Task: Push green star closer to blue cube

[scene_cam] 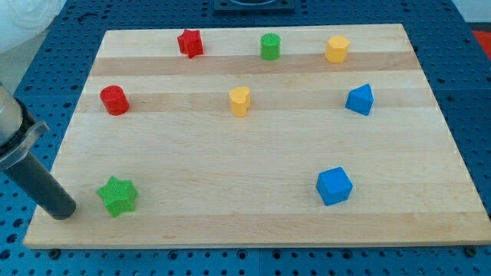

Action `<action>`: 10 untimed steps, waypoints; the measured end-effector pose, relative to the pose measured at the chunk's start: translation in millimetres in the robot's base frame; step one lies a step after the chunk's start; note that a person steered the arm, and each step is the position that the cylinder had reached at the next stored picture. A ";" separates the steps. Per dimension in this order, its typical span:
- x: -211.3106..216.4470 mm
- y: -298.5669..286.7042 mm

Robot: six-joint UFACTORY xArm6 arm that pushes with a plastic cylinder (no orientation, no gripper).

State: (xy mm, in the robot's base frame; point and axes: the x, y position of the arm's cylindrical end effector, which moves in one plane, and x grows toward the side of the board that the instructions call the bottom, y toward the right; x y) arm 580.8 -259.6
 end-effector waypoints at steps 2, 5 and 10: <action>-7.8 63.6; -53.8 106.9; -39.4 155.4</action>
State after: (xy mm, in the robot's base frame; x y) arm 541.5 -104.2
